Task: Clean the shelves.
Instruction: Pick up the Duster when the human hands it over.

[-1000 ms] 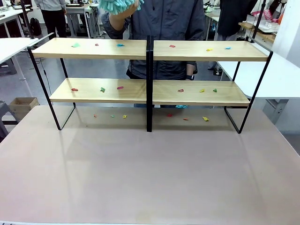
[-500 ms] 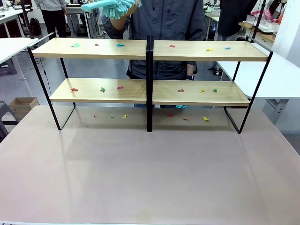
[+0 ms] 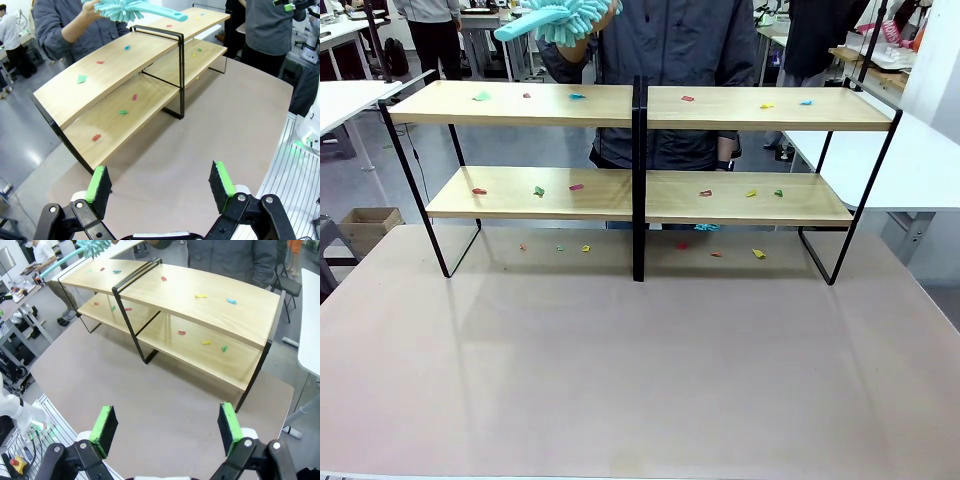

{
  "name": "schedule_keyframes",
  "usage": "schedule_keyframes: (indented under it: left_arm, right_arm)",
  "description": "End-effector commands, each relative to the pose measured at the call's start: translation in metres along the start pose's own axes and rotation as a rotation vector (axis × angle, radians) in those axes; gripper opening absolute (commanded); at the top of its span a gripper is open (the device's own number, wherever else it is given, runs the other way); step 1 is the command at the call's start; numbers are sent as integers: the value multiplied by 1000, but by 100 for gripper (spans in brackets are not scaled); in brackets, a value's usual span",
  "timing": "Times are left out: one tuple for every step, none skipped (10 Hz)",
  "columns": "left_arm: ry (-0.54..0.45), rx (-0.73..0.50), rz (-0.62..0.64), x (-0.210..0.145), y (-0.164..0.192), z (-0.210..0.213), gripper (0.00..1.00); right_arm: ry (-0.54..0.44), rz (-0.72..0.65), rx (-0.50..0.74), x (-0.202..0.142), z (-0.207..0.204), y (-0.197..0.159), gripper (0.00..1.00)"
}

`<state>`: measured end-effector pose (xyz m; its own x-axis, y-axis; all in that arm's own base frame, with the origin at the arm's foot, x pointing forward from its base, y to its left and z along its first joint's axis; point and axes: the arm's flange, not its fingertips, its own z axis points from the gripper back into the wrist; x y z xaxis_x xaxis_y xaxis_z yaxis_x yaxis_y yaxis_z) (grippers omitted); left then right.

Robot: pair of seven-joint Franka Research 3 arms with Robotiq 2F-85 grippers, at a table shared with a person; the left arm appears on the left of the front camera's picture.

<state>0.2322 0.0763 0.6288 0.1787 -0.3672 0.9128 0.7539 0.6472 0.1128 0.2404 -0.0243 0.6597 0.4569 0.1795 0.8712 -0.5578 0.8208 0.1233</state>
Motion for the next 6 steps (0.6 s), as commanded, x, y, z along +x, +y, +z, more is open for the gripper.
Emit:
schedule_keyframes:
  left_arm:
    - [-3,-4,-3,1,-1,0,100]
    - [0,0,0,0,0,0,100]
    - [114,-216,128,22,17,-22,100]
    - [183,-439,234,49,34,-40,100]
    - [180,-541,324,82,52,-58,100]
    - [175,-611,457,118,77,-87,100]
  right_arm:
    - [-1,2,1,0,0,1,100]
    - [-1,2,1,0,0,1,100]
    - [-1,2,1,0,0,1,100]
    - [-1,2,1,0,0,1,100]
    - [-1,2,1,0,0,1,100]
    - [-1,2,1,0,0,1,100]
